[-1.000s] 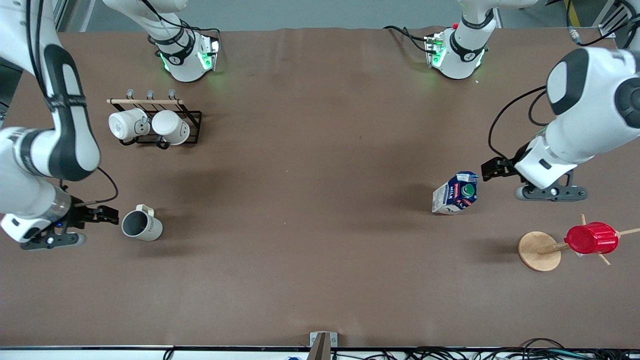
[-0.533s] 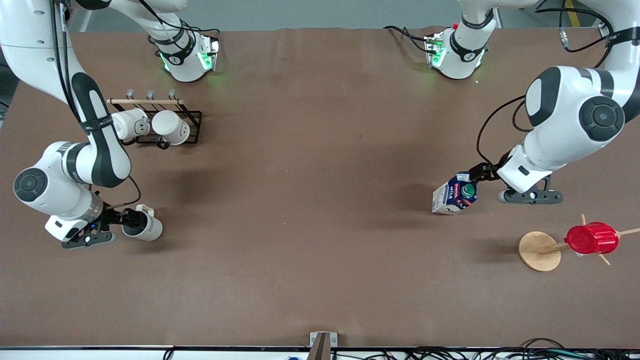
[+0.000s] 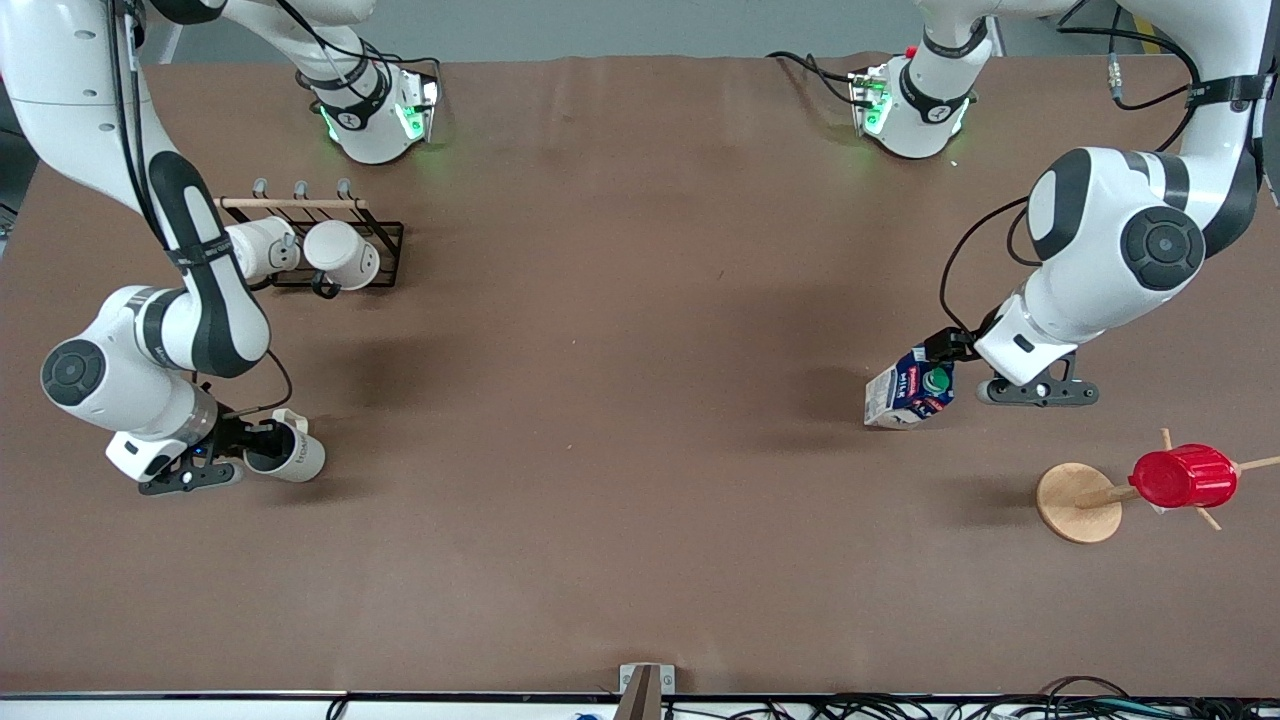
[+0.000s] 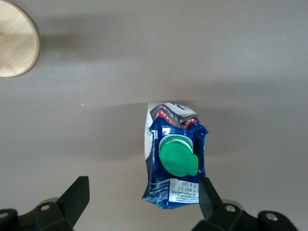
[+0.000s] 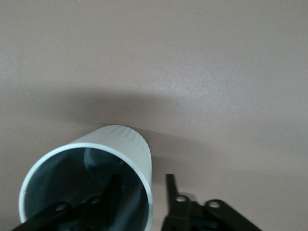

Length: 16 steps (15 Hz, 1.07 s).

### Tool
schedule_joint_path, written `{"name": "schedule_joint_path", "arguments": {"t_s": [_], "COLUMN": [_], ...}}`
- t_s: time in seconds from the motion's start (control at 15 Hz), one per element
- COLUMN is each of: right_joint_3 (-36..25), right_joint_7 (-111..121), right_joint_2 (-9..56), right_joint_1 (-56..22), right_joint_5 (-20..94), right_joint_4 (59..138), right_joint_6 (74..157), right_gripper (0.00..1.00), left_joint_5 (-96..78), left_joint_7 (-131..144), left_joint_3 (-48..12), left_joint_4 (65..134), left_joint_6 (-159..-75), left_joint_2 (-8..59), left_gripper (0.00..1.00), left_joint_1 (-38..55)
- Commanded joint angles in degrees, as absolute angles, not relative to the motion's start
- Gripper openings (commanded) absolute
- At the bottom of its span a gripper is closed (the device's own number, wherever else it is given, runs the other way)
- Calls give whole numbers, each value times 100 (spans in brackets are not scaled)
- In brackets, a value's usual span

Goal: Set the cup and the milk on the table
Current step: 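Move the mug with the right gripper while the left gripper lifts the milk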

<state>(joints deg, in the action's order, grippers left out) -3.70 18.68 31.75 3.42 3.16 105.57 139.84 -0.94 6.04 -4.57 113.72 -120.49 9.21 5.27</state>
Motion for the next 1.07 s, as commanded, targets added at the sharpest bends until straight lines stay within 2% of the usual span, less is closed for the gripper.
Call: {"name": "schedule_joint_path", "arguments": {"t_s": [0.0, 0.13, 0.33, 0.47, 0.8, 1.0], "right_joint_3": [-325, -325, -238, 147, 1290, 1362], "right_joint_7": [1898, 1907, 1864, 1051, -1515, -3343], "right_joint_2": [3155, 3147, 2972, 2752, 2724, 2943], "right_joint_1": [387, 361, 212, 150, -157, -973], "right_joint_5": [466, 466, 475, 501, 326, -463], "right_joint_4": [10512, 10380, 10082, 9959, 9756, 9344], "right_joint_6": [13993, 13896, 13047, 12570, 12489, 12489], "right_gripper": [0, 0, 0, 0, 0, 0], "left_joint_5": [-141, -141, -141, -141, -141, -141], "left_joint_7": [650, 659, 668, 668, 668, 659], "left_joint_3": [-475, -510, -536, -554, -580, -580], "left_joint_4": [11435, 11434, 11443, 11443, 11540, 11628], "left_joint_6": [-12260, -12366, -12384, -12384, -12436, -12437], "left_joint_2": [975, 1037, 1072, 1107, 1151, 1108], "left_gripper": [100, 100, 100, 100, 99, 99], "left_joint_1": [562, 563, 571, 571, 563, 563]}}
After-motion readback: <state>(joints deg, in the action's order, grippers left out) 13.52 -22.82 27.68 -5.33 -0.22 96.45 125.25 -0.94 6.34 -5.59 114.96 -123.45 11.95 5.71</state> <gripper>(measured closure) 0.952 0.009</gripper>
